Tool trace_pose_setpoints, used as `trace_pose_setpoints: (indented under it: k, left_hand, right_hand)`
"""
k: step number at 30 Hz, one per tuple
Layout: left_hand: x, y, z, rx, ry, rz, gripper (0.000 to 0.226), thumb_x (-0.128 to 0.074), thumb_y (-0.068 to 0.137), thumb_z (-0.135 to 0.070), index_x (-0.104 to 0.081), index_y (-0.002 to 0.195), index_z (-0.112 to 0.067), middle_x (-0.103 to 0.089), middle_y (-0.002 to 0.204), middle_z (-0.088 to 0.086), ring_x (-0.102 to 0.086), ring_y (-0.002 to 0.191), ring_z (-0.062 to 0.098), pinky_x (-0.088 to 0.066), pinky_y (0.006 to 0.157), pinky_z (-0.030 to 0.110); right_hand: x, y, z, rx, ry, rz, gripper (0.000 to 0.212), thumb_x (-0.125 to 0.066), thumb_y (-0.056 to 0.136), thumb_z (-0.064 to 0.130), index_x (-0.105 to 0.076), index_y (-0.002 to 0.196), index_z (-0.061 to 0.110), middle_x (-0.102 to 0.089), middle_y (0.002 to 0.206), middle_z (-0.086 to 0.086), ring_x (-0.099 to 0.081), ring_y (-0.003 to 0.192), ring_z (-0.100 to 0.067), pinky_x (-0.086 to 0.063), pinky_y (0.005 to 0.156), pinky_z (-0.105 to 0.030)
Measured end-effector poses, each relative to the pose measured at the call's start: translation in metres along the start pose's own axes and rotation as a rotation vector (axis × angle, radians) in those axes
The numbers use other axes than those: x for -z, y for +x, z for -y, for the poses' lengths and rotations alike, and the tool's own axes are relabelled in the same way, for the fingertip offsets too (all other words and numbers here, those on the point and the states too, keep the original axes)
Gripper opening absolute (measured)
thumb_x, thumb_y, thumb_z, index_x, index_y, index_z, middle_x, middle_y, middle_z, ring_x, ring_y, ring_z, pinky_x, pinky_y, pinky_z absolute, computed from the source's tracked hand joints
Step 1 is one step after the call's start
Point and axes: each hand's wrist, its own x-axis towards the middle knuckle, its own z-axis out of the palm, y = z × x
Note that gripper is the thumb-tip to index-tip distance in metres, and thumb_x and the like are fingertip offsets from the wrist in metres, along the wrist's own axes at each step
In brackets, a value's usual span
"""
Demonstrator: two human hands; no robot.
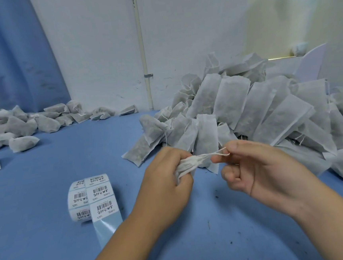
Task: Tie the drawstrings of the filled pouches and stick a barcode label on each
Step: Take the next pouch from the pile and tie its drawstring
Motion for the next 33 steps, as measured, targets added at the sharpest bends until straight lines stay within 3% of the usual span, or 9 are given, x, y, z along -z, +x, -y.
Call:
trace_pose_setpoints:
  k: [6,10,14,17,19,22,25,30,33]
  left_hand:
    - [0.002,-0.002,0.002,0.03,-0.04,0.111,0.036,-0.061,0.087,-0.005,-0.062,0.111,-0.032,-0.059,0.086,-0.026,-0.054,0.077,-0.005,-0.036,0.065,0.006]
    - [0.003,0.0,0.002,-0.024,0.0,0.071,0.054,-0.057,0.079,-0.002,-0.056,0.125,-0.03,-0.058,0.112,-0.023,-0.051,0.098,-0.013,-0.035,0.081,0.002]
    - [0.003,0.0,0.003,-0.023,-0.014,0.073,0.059,-0.052,0.078,-0.003,-0.052,0.129,-0.033,-0.054,0.12,-0.021,-0.05,0.11,-0.009,-0.034,0.089,0.003]
    - [0.003,-0.001,0.007,0.017,0.006,0.086,0.07,-0.049,0.077,0.001,-0.045,0.131,-0.043,-0.054,0.123,-0.024,-0.053,0.106,-0.005,-0.038,0.086,0.007]
    - [0.006,0.0,0.009,0.057,0.028,0.073,0.076,-0.049,0.076,0.004,-0.046,0.132,-0.046,-0.055,0.12,-0.028,-0.055,0.101,-0.005,-0.043,0.083,0.011]
    - [0.009,0.002,0.012,0.079,0.069,0.065,0.074,-0.05,0.074,0.006,-0.052,0.132,-0.041,-0.06,0.11,-0.028,-0.056,0.096,-0.002,-0.05,0.082,0.022]
    - [0.012,0.003,0.011,0.082,0.123,0.075,0.066,-0.052,0.075,0.003,-0.059,0.128,-0.037,-0.057,0.103,-0.028,-0.053,0.087,-0.001,-0.048,0.08,0.026]
    - [0.013,0.003,0.004,0.05,0.146,0.132,0.041,-0.056,0.075,-0.041,-0.065,0.115,-0.039,-0.057,0.093,-0.015,-0.051,0.087,0.003,-0.042,0.079,0.023]
    - [0.01,0.002,0.006,0.06,0.178,0.116,0.047,-0.048,0.074,-0.068,-0.068,0.08,-0.026,-0.056,0.077,-0.008,-0.053,0.079,0.008,-0.042,0.069,0.025]
  right_hand:
    - [-0.004,0.005,-0.002,-0.097,0.241,0.003,0.012,-0.065,0.063,0.015,-0.063,0.072,0.007,-0.067,0.078,-0.009,-0.04,0.036,-0.009,-0.032,0.032,-0.018]
    - [-0.005,0.008,-0.006,-0.066,0.456,0.048,0.024,-0.078,0.052,0.008,-0.058,0.065,0.008,-0.066,0.078,-0.006,-0.039,0.033,-0.008,-0.03,0.03,-0.016]
    - [-0.007,0.007,-0.01,-0.07,0.567,0.206,0.03,-0.084,0.051,0.005,-0.058,0.064,0.008,-0.061,0.068,0.002,-0.033,0.028,-0.004,-0.024,0.03,-0.016]
    - [-0.004,0.004,-0.005,-0.153,0.394,0.209,0.019,-0.077,0.065,0.01,-0.058,0.068,0.011,-0.04,0.048,0.005,-0.026,0.028,-0.005,-0.021,0.029,-0.016]
    - [0.001,0.001,0.004,-0.192,0.101,0.115,0.011,-0.067,0.072,0.017,-0.058,0.068,0.012,-0.028,0.045,0.005,-0.023,0.029,-0.006,-0.018,0.033,-0.014]
    - [0.01,-0.004,0.02,-0.194,-0.35,0.05,0.014,-0.067,0.073,0.025,-0.066,0.071,0.011,-0.026,0.048,0.002,-0.019,0.034,-0.008,-0.017,0.037,-0.014]
    - [0.015,-0.007,0.037,-0.229,-0.62,0.101,0.016,-0.078,0.075,0.027,-0.072,0.077,0.012,-0.03,0.049,0.001,-0.022,0.037,-0.011,-0.021,0.037,-0.018]
    - [0.01,0.002,0.048,0.0,-0.686,0.028,0.013,-0.077,0.069,0.027,-0.072,0.069,0.015,-0.036,0.049,0.001,-0.028,0.042,-0.01,-0.026,0.039,-0.017]
    - [0.0,0.01,0.047,0.118,-0.684,0.026,0.019,-0.081,0.067,0.026,-0.071,0.072,0.009,-0.036,0.052,-0.001,-0.028,0.045,-0.012,-0.026,0.041,-0.018]
